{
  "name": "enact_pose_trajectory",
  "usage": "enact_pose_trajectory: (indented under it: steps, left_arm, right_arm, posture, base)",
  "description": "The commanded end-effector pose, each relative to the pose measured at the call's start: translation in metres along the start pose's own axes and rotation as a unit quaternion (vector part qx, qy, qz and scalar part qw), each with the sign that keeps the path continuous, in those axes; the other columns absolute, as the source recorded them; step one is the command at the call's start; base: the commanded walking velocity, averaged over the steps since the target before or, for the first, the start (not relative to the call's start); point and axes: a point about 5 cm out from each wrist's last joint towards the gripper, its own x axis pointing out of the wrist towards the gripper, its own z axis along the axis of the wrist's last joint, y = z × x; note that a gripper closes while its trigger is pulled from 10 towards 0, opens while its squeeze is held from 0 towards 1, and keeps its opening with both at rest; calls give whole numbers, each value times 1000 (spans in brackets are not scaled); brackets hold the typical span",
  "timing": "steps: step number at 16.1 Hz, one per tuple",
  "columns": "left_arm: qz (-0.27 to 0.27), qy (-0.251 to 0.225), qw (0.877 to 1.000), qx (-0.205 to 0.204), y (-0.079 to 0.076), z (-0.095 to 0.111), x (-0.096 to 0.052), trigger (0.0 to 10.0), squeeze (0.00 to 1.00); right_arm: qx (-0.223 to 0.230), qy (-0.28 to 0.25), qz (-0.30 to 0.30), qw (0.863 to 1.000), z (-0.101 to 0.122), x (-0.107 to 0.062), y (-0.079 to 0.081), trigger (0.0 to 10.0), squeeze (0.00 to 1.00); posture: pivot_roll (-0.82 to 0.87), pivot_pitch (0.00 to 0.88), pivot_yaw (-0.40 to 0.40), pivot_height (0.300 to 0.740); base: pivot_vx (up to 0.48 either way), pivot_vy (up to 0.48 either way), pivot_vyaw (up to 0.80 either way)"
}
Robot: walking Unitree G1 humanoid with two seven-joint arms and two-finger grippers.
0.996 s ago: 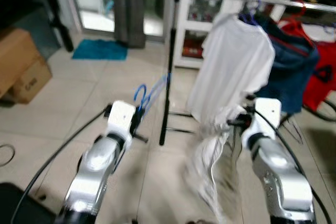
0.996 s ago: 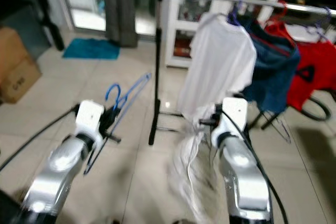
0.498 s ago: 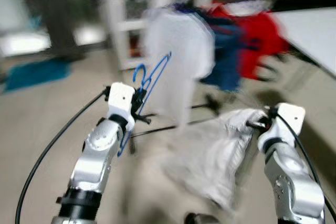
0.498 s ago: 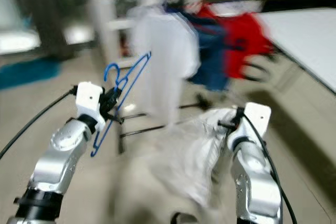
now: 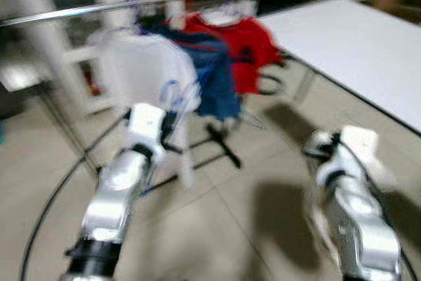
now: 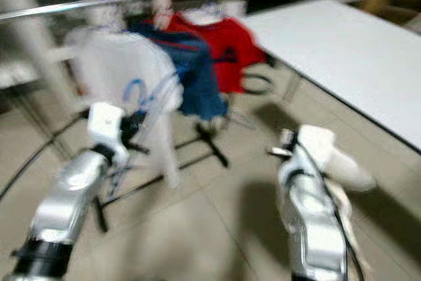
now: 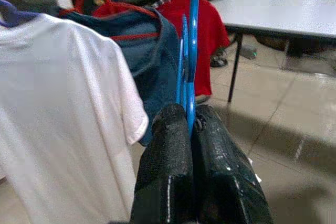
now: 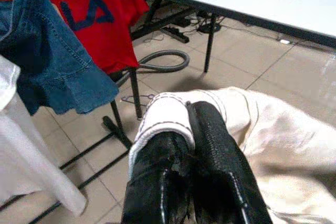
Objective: Hang hanger
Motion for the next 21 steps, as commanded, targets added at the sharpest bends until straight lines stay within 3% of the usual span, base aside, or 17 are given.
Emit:
enact_pose_trajectory:
  steps: [1,5,9,13,16,18,19,21]
  left_arm:
    - [-12,-10,1000,0,-7,5,3,10000,0]
    - [-17,-11,1000,3,-7,6,5,10000,0]
    - [-21,-13,1000,6,-6,7,7,10000,0]
    - [-27,-17,999,7,-7,9,8,10000,0]
    - [-26,-20,999,8,-6,9,9,10000,0]
    - [-19,-24,999,10,-3,12,9,10000,0]
    - [-14,-30,999,13,1,16,9,10000,0]
    - [-6,-44,999,16,6,24,12,10000,0]
  right_arm:
    - [3,-34,5,999,15,-1,0,10000,0]
    - [-8,-50,27,998,25,-3,3,10000,0]
    - [-37,-91,78,992,49,-9,11,10000,0]
    - [-57,-137,87,985,82,-15,3,10000,0]
    - [-49,-194,96,975,125,-13,1,10000,0]
    - [-38,-253,112,960,172,-14,1,10000,0]
    - [-24,-306,124,944,210,-18,1,10000,0]
    - [-31,-332,123,935,231,-19,-1,10000,0]
  posture:
    - [-62,0,-8,740]
    - [-66,0,0,740]
    - [-73,0,17,740]
    - [-72,0,17,740]
    - [-74,0,16,740]
    - [-74,0,16,740]
    - [-73,0,13,740]
    - [-73,0,11,740]
  base:
    - [341,0,-463]
    - [337,0,0]
    - [338,0,-773]
    - [336,0,-800]
    - [334,0,-800]
    - [334,0,-800]
    - [334,0,-800]
    - [334,0,-400]
